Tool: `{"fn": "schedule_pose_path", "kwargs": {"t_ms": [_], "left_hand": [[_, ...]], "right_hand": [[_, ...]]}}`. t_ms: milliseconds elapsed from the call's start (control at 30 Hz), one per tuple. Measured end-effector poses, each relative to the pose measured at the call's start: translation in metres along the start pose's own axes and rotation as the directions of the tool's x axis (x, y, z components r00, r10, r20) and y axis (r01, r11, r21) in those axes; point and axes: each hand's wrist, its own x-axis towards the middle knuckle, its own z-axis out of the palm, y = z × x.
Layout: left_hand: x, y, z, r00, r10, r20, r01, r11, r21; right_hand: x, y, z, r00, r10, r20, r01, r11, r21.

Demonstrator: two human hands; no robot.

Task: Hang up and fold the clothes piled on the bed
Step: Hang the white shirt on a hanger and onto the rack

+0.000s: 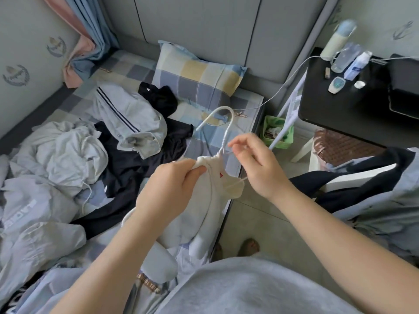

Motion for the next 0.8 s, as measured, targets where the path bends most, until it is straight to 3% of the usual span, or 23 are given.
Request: {"fn": "schedule_pose_path", "kwargs": {"t_ms": [67, 100, 133, 200, 333, 633, 800], "left_hand": [[-0.001, -0.006, 0.000, 0.996, -0.055, -0.063, 0.051, 0.997, -0.057], [-0.001, -0.008, 0.000, 0.994, -0.065, -0.087, 0.058, 0.996, -0.071], [-0.001, -0.009, 0.000, 0.992, -0.070, -0.107, 0.062, 0.995, -0.077], [-0.002, -0.006, 0.001, 0.987, -0.081, -0.138, 0.069, 0.994, -0.090], [-0.001, 0.005, 0.003, 0.974, -0.118, -0.195, 0.088, 0.984, -0.156], [0.009, 0.002, 0.003, 0.965, -0.157, -0.212, 0.108, 0.968, -0.226], [0.014, -0.007, -0.006, 0.970, -0.127, -0.209, 0.079, 0.971, -0.225]], "right_hand": [[-0.009, 0.006, -0.005, 0.974, -0.051, -0.222, 0.051, 0.999, -0.007], [-0.014, 0.010, -0.006, 0.967, -0.041, -0.253, 0.051, 0.998, 0.030], [-0.018, 0.014, -0.006, 0.976, -0.002, -0.218, 0.020, 0.997, 0.079], [-0.021, 0.022, 0.002, 0.994, 0.106, -0.015, -0.103, 0.989, 0.109], [-0.011, 0.036, 0.028, 0.952, 0.180, 0.247, -0.189, 0.982, 0.012], [-0.004, 0.052, 0.036, 0.987, -0.011, 0.163, 0.021, 0.998, -0.057], [0.000, 0.085, 0.031, 0.893, 0.233, 0.385, -0.124, 0.950, -0.287]]}}
